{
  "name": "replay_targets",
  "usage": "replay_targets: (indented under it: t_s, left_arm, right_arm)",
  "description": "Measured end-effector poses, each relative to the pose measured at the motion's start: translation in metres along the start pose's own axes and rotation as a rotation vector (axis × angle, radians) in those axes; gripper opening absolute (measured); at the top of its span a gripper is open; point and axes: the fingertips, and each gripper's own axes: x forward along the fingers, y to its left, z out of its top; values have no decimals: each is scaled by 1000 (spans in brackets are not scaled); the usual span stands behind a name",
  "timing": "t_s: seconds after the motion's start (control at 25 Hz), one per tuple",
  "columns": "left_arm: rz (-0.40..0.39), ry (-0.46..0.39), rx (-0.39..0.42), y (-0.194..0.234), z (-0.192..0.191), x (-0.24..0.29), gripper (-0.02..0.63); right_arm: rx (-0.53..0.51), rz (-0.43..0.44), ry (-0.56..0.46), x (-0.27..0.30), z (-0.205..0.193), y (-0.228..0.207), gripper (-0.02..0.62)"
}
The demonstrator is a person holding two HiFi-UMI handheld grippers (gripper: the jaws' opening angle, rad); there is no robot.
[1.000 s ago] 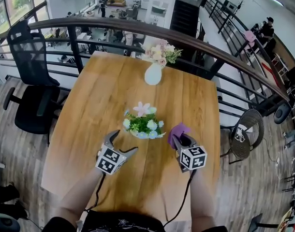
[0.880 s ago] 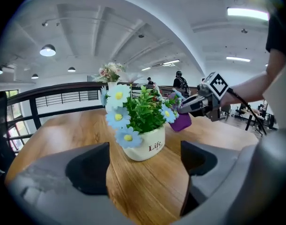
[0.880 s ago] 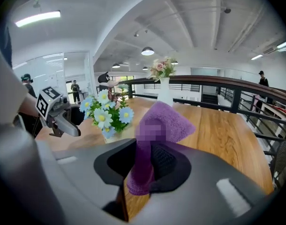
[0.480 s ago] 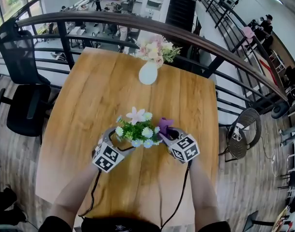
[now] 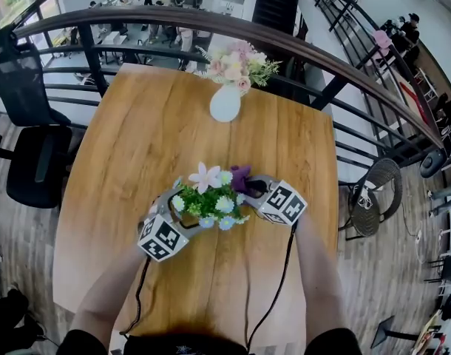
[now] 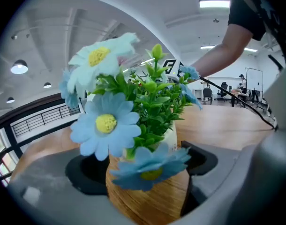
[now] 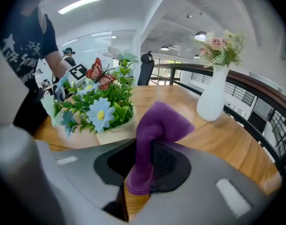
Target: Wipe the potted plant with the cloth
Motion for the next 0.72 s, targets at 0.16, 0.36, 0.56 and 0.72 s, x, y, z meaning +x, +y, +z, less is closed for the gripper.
replay_targets:
  t_s: [0.16,0.36,0.56,0.72]
  left_arm:
    - [1,-22,18,1,4,5,486]
    - [2,-31,37,0,5,8,449]
    - [-16,-35,44,1,4,8,433]
    - [-16,-32,41,1,4,9,430]
  right_arm:
    - [-70,73,61,9,7,-1,81]
    - [-149,160,149,20,6,5,81]
    - [-222,235,230,25,4,9,80]
    - [-258,257,262,27,2,11,80]
